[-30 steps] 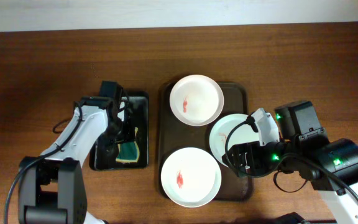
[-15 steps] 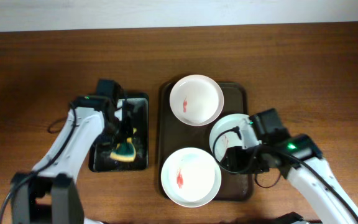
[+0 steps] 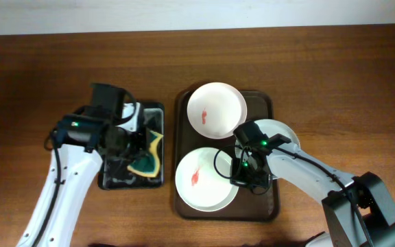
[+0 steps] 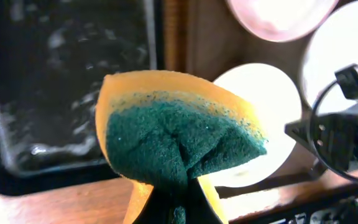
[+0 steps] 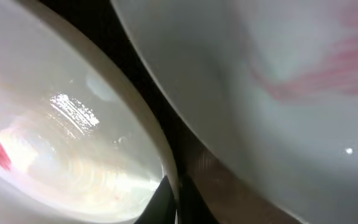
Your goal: Clean dirty plates on tray and stack at the side
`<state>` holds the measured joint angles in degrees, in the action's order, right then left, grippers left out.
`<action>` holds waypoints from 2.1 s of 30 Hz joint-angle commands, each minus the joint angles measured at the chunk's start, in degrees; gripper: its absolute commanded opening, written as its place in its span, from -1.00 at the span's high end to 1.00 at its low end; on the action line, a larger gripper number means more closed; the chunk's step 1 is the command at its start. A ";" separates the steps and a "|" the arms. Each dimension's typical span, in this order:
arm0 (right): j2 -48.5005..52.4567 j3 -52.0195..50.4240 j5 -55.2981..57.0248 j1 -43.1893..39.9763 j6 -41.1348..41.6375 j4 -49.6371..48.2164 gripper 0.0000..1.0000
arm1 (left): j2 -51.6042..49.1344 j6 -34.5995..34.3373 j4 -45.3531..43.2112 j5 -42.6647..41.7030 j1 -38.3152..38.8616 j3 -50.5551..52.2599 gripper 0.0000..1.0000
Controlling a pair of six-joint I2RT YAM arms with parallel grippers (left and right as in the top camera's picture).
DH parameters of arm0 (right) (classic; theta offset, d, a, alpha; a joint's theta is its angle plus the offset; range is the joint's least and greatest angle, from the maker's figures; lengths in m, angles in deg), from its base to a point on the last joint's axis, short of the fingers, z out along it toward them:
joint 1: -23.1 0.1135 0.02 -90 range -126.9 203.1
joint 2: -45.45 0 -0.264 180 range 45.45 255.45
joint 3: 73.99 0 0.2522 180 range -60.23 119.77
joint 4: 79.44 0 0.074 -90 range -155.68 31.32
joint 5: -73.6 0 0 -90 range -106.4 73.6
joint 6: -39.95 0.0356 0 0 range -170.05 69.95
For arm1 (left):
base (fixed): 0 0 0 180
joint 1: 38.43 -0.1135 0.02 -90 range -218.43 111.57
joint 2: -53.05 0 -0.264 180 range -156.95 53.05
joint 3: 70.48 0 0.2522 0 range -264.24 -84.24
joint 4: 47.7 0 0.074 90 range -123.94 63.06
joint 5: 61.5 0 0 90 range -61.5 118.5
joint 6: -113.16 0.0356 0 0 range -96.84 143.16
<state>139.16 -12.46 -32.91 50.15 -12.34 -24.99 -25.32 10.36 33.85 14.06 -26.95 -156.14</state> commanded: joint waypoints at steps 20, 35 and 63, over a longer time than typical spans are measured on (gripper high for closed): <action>0.02 0.68 3.89 0.28 3.23 -1.95 0.92 | -26.75 -18.49 -43.01 -2.51 20.81 20.33 1.00; 0.02 0.68 3.96 0.26 3.19 -1.07 0.92 | -26.62 -20.79 -27.74 17.70 18.88 12.76 1.00; 0.02 0.68 3.72 0.28 1.75 -1.07 0.92 | -25.77 -23.41 -22.10 29.20 21.81 8.17 1.00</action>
<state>139.18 -11.70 -31.27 50.63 -10.05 -27.00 -52.42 -14.31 8.60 20.53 -3.87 -148.32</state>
